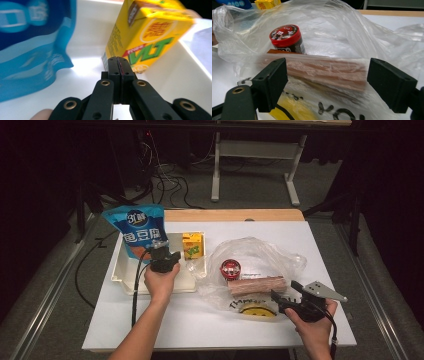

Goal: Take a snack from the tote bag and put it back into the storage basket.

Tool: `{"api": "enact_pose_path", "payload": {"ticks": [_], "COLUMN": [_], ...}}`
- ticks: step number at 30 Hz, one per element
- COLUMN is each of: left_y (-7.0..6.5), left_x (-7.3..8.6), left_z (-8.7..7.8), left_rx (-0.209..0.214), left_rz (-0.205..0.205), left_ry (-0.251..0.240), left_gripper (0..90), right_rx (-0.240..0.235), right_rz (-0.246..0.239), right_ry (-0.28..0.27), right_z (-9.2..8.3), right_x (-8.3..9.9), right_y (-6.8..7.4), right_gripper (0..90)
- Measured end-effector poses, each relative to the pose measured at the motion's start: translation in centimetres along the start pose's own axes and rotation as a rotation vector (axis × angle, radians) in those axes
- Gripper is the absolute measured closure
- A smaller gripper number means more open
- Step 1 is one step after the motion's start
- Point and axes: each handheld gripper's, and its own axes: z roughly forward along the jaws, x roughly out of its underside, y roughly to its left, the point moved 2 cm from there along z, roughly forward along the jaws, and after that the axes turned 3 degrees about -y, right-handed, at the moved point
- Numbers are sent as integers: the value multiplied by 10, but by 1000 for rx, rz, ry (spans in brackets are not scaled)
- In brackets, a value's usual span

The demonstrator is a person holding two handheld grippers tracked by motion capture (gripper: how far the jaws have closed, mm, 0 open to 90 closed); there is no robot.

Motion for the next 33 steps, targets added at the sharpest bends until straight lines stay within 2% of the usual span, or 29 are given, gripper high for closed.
{"api": "enact_pose_path", "payload": {"ticks": [1,2,6,10,12,16,19,22,25,28,32,33], "left_y": [-1,-2,-1,3,3,4,6,7,5,3,4,5], "left_x": [-2,-2,-3,-3,0,7,8,7,10,10,11,10], "left_z": [-7,-14,-44,-66,-75,-92,-101,-107,-113,-120,-125,-126], "left_rx": [24,30,102,130,133,172,205,213,228,243,248,251], "left_rz": [1,24,32,30,33,80,57,22,61,50,75,65], "left_ry": [-6,-12,-15,-31,-28,-21,4,13,16,17,15,14], "left_gripper": [890,867,743,612,507,317,168,47,2,1,2,2], "right_rx": [-4,-7,-19,-24,-28,-32,-34,-32,-33,-35,-39,-39], "right_rz": [-5,-7,-19,-34,-32,-30,-35,-41,-37,-37,-41,-43], "right_ry": [-2,-2,-2,11,17,28,36,42,45,51,63,65], "right_z": [2,4,10,18,21,29,35,41,46,51,59,61], "right_x": [-2,-3,-10,-13,-15,-16,-19,-20,-22,-24,-25,-26], "right_y": [2,4,12,19,21,25,28,31,33,36,41,42], "right_gripper": [169,169,172,180,189,196,197,197,197,197,198,198]}}
